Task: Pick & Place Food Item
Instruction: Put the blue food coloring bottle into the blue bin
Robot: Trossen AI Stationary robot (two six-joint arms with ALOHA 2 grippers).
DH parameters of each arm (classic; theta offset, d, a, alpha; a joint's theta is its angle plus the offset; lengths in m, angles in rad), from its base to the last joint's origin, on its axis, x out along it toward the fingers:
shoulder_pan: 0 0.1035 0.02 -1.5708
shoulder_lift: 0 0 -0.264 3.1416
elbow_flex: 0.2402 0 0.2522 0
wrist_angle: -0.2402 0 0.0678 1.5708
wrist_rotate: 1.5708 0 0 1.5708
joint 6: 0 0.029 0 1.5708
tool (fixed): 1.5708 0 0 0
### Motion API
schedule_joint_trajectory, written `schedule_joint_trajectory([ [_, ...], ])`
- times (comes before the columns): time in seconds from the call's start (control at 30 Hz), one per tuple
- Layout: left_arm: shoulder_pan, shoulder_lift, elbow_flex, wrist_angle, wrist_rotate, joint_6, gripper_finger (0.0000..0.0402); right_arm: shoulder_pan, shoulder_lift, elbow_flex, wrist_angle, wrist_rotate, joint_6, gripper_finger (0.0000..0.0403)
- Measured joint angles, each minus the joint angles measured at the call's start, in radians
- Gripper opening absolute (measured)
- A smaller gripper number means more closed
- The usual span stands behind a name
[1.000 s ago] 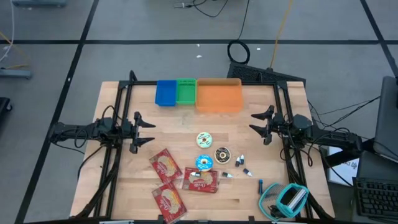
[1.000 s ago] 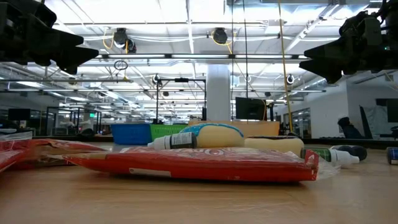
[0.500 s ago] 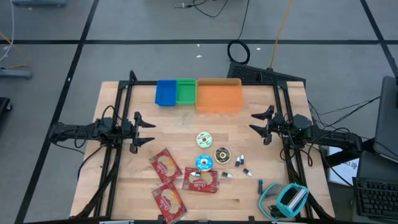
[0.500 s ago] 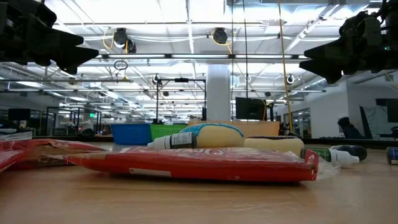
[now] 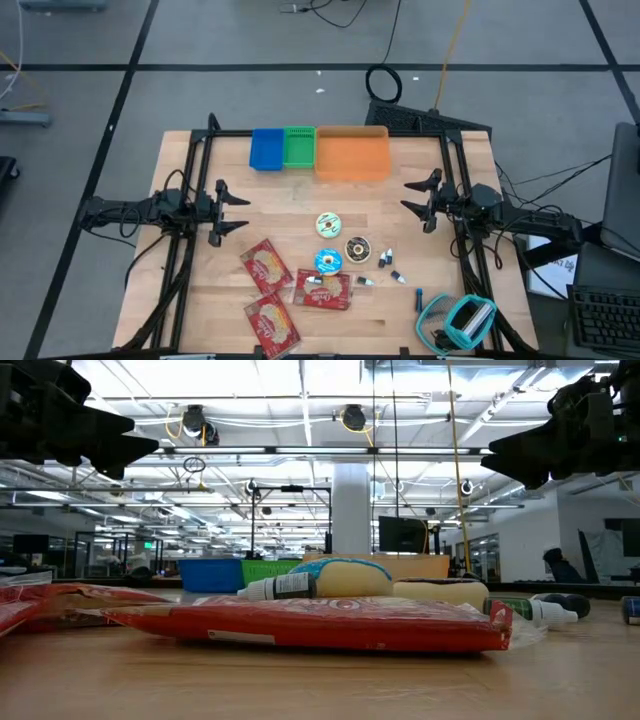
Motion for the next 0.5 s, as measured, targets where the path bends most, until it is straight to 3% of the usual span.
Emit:
schedule_joint_trajectory([
  [0.23,0.000,0.000,0.000,0.000,0.000,0.000,0.0267,0.000,0.000,0.000,0.043,0.002,0.330,0.0242],
  [0.37,0.000,0.000,0.000,0.000,0.000,0.000,0.0267,0.000,0.000,0.000,0.102,0.009,0.373,0.0242],
  [0.5,0.000,0.000,0.000,0.000,0.000,0.000,0.0267,-0.003,0.004,0.000,0.130,0.125,0.369,0.0242],
])
